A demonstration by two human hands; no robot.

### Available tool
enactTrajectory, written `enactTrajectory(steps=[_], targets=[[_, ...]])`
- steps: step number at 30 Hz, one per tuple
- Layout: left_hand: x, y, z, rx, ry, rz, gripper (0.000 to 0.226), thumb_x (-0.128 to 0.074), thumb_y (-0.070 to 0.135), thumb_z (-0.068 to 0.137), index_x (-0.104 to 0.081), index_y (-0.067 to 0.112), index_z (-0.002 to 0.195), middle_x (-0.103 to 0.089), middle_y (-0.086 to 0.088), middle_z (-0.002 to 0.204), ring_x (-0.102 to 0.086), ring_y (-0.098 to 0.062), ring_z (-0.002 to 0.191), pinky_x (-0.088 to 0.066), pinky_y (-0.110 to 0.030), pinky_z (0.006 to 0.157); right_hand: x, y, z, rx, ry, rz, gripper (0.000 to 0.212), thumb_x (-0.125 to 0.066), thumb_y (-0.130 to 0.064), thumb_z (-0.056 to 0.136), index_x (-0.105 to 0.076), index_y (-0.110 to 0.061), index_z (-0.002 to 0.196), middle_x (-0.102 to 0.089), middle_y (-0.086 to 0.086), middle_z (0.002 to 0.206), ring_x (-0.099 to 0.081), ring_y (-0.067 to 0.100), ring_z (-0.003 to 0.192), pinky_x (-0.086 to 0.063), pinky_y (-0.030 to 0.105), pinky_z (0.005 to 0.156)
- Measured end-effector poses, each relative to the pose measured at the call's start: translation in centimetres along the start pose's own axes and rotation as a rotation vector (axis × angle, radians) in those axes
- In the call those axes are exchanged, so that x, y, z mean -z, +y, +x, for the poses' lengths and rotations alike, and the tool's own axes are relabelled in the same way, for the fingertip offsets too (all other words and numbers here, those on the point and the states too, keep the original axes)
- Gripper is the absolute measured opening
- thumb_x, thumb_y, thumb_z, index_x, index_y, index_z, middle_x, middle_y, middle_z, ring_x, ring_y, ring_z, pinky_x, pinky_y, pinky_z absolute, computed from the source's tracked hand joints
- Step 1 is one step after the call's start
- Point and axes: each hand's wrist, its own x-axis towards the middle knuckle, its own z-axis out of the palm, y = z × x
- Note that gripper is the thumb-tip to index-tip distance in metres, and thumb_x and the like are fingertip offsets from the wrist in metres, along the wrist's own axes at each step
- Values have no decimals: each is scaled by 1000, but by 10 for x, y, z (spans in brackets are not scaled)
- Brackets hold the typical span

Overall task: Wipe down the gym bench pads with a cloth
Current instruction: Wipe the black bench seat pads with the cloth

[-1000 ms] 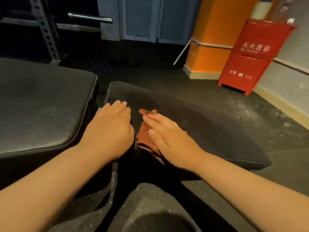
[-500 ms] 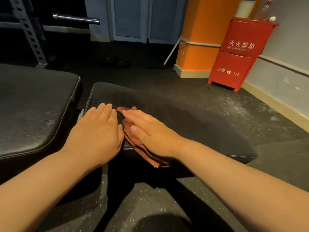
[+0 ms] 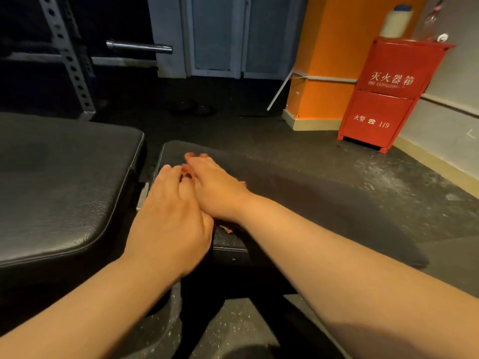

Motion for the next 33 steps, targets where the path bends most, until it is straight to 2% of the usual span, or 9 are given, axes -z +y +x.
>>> enactTrajectory(steps=[3,6,9,16,19,22,25,29,33], targets=[[2,-3,-1,152,77,-221,41,-49,17,87,-49,5,125,-43,-11,133,-40,-28,123,-41,-39,95,-3,11,8,61,-89,96,43,-43,-24,104,-44,-12,146,-41,10,153,-31,17,143,-26,29,115],[2,-7,0,192,56,-224,49,-48,16,89,-47,6,137,-39,-10,145,-35,-27,135,-32,-38,109,17,73,6,-220,38,8,49,-35,-54,90,-56,-25,123,-61,9,120,-60,36,112,-50,52,98],[5,-4,0,188,68,-234,52,-49,17,93,-43,10,144,-32,-7,154,-29,-23,143,-28,-35,114,20,79,13,-352,140,-13,49,-35,-44,92,-58,-10,118,-61,17,110,-60,41,108,-50,54,96],[3,-11,-1,111,69,-211,51,-49,18,89,-46,8,138,-37,-12,150,-34,-26,140,-31,-39,114,8,18,12,25,-114,159,40,-44,-28,105,-45,-36,144,-54,-15,132,-56,10,116,-44,13,96],[4,-8,-5,149,44,-240,53,-49,18,93,-39,10,144,-31,-8,156,-27,-23,146,-24,-37,119,33,95,5,-271,-7,95,59,-31,-74,91,-38,-50,145,-60,-3,138,-62,30,119,-49,50,101],[5,-1,-5,137,52,-239,52,-50,16,93,-39,8,143,-27,-9,156,-20,-26,148,-12,-37,123,34,133,13,-528,93,-61,79,-20,-70,85,-45,-23,142,-53,9,144,-48,35,134,-35,54,112],[2,-1,-3,162,70,-271,53,-51,14,90,-38,7,142,-21,-11,158,-15,-26,149,-17,-41,123,21,47,11,-302,87,41,46,-41,-45,100,-54,-9,125,-62,3,112,-59,22,111,-45,42,94],[4,-8,-4,148,152,-374,55,-52,10,84,-41,7,138,-32,-7,150,-26,-21,142,-30,-43,117,0,-7,34,67,-84,46,34,-44,-31,104,-54,-23,136,-55,-2,134,-46,17,129,-39,35,105],[4,-12,0,125,168,-369,50,-53,9,81,-45,10,131,-45,-5,134,-41,-21,127,-39,-39,106,-4,-4,44,-13,4,66,25,-46,-38,101,-60,-21,113,-60,1,119,-56,22,112,-47,47,100]])
